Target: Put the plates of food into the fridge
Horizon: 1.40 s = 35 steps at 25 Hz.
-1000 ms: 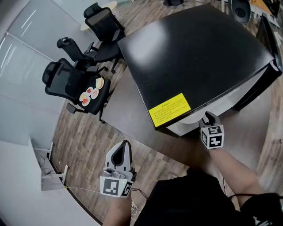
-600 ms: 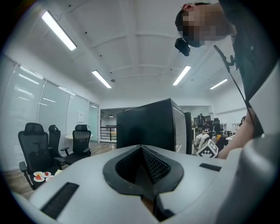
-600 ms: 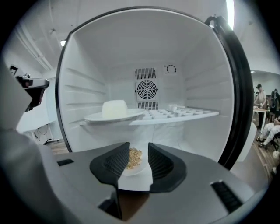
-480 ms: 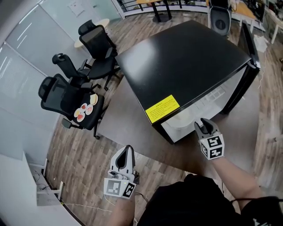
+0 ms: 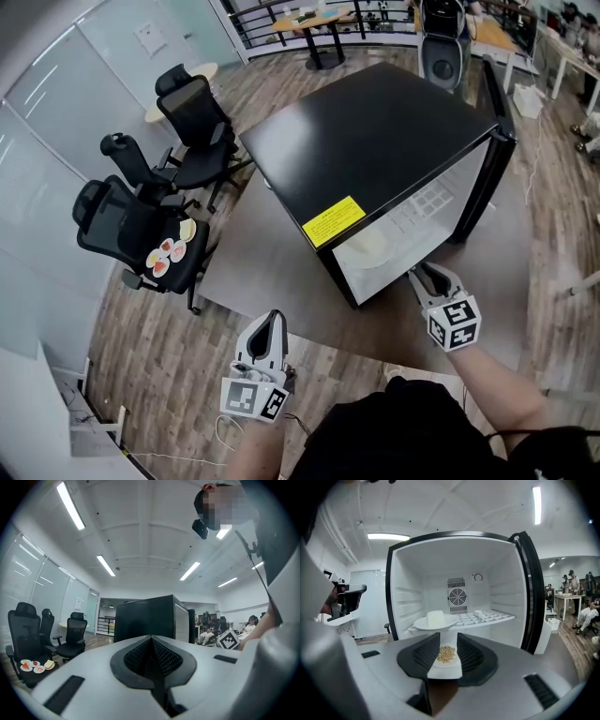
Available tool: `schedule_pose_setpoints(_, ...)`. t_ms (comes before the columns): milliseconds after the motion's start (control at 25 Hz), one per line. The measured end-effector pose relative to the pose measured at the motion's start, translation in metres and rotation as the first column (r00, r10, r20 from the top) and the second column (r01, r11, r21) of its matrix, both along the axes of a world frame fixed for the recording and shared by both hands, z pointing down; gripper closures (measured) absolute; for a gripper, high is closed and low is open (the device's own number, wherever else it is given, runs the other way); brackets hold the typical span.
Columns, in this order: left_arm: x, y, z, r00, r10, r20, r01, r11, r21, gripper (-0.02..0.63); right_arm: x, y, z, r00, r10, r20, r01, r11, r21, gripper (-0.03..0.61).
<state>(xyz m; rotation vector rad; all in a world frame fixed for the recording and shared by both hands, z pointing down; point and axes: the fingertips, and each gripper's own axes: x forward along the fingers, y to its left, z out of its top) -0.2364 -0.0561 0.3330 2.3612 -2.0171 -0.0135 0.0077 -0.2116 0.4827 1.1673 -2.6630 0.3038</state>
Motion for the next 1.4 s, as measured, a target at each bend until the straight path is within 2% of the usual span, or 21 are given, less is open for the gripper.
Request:
schedule_pose_setpoints(240, 0.006, 0.024, -0.006, 0.998, 0.044, 0.053, -0.044, 0.999, 0.0, 0.611, -0.001, 0.036, -0.032, 1.0, -0.021, -0.007, 0.021, 0.996, 0.084, 0.477)
schedule_pose_setpoints(360, 0.007, 0.036, -0.007, 0.997, 0.057, 0.058, -0.057, 0.998, -0.002, 0.611, -0.004, 0.059, -0.04, 0.999, -0.041, -0.014, 0.042, 0.994, 0.104, 0.479)
schedule_pose_setpoints(720, 0.004, 0.077, -0.019, 0.995, 0.073, 0.062, -0.074, 0.997, 0.014, 0.611, 0.003, 0.113, -0.069, 1.0, -0.021, -0.009, 0.022, 0.988, 0.153, 0.499)
schedule_pose_setpoints(920, 0.007, 0.092, -0.017, 0.993, 0.087, 0.079, -0.088, 0.996, 0.006, 0.611, 0.009, 0.138, -0.079, 1.0, 0.0, 0.003, -0.001, 0.988, 0.156, 0.512)
schedule_pose_setpoints(1040, 0.007, 0.097, -0.01, 0.995, 0.084, 0.062, -0.084, 0.996, 0.002, 0.611, 0.019, 0.148, -0.085, 1.0, 0.02, 0.007, -0.021, 0.986, 0.164, 0.519)
schedule_pose_setpoints(1160, 0.009, 0.101, -0.004, 0.995, 0.086, 0.052, -0.086, 0.996, -0.001, 0.611, 0.03, 0.156, -0.091, 0.999, 0.049, 0.012, -0.051, 0.983, 0.175, 0.554)
schedule_pose_setpoints(1400, 0.013, 0.108, 0.008, 0.99, 0.11, 0.083, -0.109, 0.994, -0.017, 0.611, 0.047, 0.16, -0.088, 0.994, 0.109, -0.009, -0.105, 0.978, 0.179, 0.571)
